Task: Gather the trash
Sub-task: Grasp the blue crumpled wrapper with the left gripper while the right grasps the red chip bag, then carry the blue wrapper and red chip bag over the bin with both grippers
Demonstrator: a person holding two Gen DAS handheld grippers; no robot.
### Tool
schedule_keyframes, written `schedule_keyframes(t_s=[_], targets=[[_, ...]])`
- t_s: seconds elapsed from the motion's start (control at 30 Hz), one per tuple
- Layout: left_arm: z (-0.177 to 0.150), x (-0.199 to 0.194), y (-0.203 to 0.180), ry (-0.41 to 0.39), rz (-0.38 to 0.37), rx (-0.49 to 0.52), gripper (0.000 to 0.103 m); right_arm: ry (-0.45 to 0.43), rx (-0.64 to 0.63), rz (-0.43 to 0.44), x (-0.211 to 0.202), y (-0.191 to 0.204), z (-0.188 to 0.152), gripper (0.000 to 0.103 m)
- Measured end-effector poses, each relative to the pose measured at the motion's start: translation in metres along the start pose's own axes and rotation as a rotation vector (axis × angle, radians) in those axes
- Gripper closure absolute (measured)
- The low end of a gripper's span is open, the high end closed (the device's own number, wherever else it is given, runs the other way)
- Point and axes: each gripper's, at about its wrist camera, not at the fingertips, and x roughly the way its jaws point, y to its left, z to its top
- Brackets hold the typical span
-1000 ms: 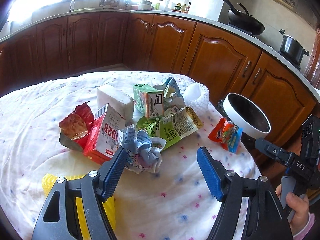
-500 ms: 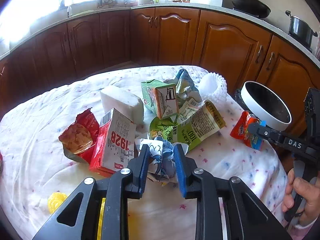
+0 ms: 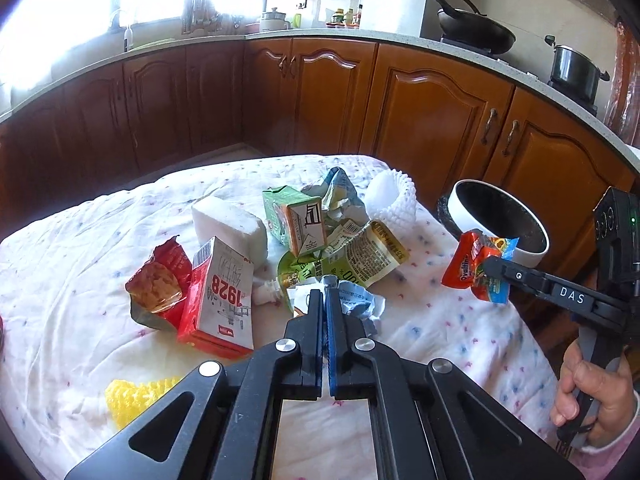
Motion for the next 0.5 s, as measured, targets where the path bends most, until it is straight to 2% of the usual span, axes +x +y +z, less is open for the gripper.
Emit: schedule_keyframes(t_s=[0.23,0.5], targets=[[0.004,-0.019,-0.011,-0.033,-0.05,0.002,0.103,-0.051,0.009,0.012,-0.028,-0.002,0.002,0.094],[0.016,-0.02,-0.037,-0.052,-0.108,0.044,0.103,-0.105,0.027,-0.012,-0.058,-0.018,0.008,0.094]])
